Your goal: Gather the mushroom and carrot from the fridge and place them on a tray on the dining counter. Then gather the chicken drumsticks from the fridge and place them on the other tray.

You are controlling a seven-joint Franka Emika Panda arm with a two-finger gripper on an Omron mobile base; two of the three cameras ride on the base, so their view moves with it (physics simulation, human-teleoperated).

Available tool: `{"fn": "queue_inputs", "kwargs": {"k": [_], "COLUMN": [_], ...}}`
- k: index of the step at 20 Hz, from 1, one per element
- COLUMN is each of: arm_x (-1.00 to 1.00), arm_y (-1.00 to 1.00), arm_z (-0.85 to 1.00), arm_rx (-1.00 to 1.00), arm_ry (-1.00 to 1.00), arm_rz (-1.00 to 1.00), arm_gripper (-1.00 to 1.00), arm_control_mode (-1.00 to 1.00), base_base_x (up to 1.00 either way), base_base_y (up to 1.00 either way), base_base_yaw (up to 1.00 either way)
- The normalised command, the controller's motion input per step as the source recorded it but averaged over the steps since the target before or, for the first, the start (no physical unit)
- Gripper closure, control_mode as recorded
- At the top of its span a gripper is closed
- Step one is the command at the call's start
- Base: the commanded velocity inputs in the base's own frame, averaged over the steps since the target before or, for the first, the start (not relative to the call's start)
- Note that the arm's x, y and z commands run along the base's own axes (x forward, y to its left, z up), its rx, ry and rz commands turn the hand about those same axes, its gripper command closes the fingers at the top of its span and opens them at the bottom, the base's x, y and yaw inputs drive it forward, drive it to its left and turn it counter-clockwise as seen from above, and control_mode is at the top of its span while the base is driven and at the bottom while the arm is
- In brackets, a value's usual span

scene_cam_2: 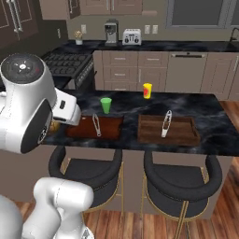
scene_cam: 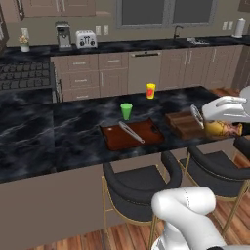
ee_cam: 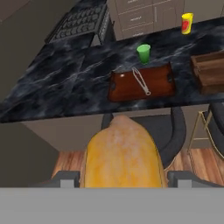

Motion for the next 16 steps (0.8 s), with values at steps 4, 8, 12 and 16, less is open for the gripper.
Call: {"fn": "queue_inputs", "kwargs": {"k": [4, 8, 12, 16], "arm_x": [0.87, 0.93, 0.76, 0.63], "arm_y": [0.10, 0.32, 0.59, 0.63], "arm_z": [-0.05, -0.23, -0.46, -0.54], "arm_rx": [0.00, -0.04, -0.12, -0.15], "arm_ry": [0.13, 0.09, 0.01, 0.00], "arm_rz": [-0.03, -0.05, -0.03, -0.01], "arm_gripper": [1.00, 1.00, 1.00, 1.00], "arm_control_mode": [-1.00, -1.00, -1.00, -1.00], "base_base_x": [0.00, 0.00, 0.00, 0.00], "base_base_y": [0.00, 0.00, 0.00, 0.00], "base_base_yaw": [0.00, 0.00, 0.00, 0.00]}}
